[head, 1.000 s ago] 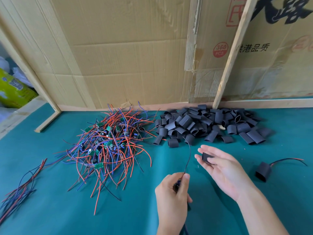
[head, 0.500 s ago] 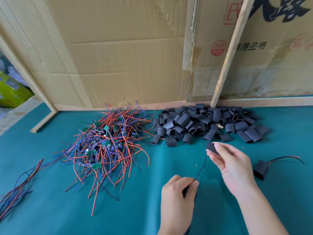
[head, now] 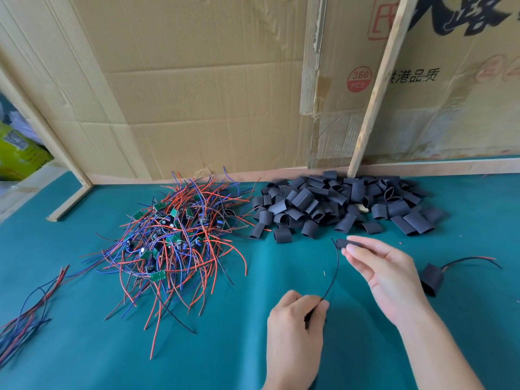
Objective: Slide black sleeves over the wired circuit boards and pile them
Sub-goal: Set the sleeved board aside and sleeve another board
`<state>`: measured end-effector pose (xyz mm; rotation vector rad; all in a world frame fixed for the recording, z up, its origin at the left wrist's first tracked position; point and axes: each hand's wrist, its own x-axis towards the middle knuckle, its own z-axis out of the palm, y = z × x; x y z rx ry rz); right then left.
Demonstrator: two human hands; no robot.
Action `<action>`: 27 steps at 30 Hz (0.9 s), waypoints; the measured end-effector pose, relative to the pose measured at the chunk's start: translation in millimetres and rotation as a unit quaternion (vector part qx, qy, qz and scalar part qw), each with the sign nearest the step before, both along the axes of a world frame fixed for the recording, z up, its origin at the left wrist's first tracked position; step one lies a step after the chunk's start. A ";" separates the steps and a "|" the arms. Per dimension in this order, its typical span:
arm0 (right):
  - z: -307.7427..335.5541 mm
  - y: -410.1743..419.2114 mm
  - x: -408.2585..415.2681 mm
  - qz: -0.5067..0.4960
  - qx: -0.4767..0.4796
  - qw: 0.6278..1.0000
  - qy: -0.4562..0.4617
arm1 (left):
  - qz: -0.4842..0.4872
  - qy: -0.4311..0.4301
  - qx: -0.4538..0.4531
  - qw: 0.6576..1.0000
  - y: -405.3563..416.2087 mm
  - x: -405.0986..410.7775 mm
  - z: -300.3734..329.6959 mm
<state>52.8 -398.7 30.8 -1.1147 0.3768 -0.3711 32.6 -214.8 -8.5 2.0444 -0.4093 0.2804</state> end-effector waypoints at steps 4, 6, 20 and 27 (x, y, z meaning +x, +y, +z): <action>-0.9 1.6 0.7 -0.029 -0.013 0.999 0.019 | 0.001 0.005 -0.005 1.000 0.2 0.7 -0.4; -0.8 1.2 0.8 -0.047 -0.036 0.998 0.032 | -0.004 0.005 -0.003 1.000 0.2 0.2 -0.1; -1.5 -7.1 -1.0 -0.030 -0.170 0.985 0.025 | -0.036 -0.019 0.018 0.999 -0.2 -2.1 -2.8; -5.2 2.3 2.7 0.014 -0.222 0.974 0.038 | -0.026 -0.034 0.005 0.999 -1.3 -2.1 -5.6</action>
